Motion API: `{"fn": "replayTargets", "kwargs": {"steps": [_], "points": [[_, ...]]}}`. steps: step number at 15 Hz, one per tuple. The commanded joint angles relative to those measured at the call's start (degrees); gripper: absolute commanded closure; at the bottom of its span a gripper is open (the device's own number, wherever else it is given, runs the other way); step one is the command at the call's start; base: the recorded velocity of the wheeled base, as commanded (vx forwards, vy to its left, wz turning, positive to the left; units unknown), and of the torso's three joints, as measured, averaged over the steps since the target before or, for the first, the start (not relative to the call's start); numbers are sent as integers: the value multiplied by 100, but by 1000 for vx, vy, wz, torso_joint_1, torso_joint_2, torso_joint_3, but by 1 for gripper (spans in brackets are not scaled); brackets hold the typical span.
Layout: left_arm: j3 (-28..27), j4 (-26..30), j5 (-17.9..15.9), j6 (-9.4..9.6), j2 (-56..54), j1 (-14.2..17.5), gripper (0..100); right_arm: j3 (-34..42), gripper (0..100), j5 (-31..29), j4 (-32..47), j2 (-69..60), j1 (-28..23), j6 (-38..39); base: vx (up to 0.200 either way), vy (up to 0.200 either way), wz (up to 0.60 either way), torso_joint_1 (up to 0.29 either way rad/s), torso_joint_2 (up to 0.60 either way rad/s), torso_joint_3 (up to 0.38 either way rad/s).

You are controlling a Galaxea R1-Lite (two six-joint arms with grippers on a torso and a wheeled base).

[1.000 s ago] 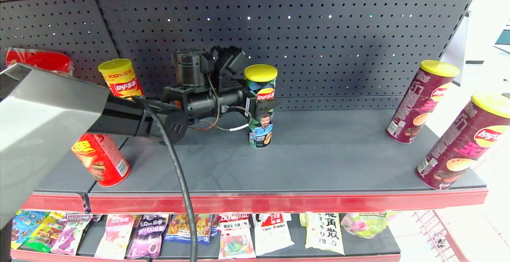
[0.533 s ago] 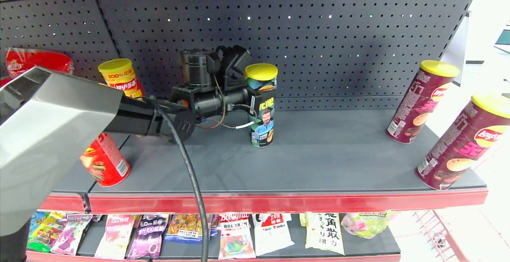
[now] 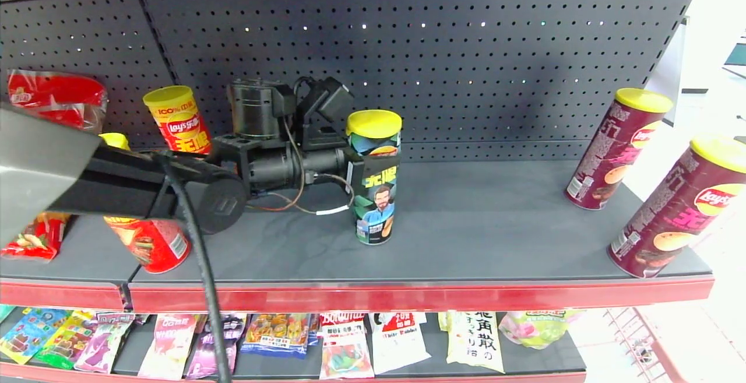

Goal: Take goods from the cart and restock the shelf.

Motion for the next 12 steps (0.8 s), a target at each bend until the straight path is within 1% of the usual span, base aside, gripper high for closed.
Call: {"fn": "replayTargets", "kwargs": {"steps": [1, 2, 4, 6, 7, 8, 9, 11, 12], "points": [[627, -38, -225, 56, -891, -3, 100, -1, 100, 2, -1, 9, 1, -3, 0, 0, 0, 0, 0, 0], [741, -38, -234, 100, -944, -3, 100, -9, 100, 2, -1, 9, 1, -3, 0, 0, 0, 0, 0, 0], [952, -47, -260, 381, -953, 14, 100, -9, 100, 11, -1, 9, 1, -3, 0, 0, 0, 0, 0, 0], [987, -38, -462, 460, -900, 14, 100, -27, 100, 11, -1, 9, 1, -3, 0, 0, 0, 0, 0, 0], [970, -47, -497, 487, -847, 5, 100, -27, 100, 11, -1, 9, 1, -3, 0, 0, 0, 0, 0, 0], [970, -47, -497, 487, -847, 5, 100, -27, 100, 11, -1, 9, 1, -3, 0, 0, 0, 0, 0, 0], [1005, -504, -550, 478, -610, 5, 100, -36, 100, 11, -1, 9, 1, -3, 0, 0, 0, 0, 0, 0], [1005, -742, -541, 408, -443, -3, 100, -45, 100, 11, -1, 9, 1, -3, 0, 0, 0, 0, 0, 0], [1022, -742, -532, 285, -434, -30, 100, -53, 100, 2, -1, 9, 1, -3, 0, 0, 0, 0, 0, 0]]}}
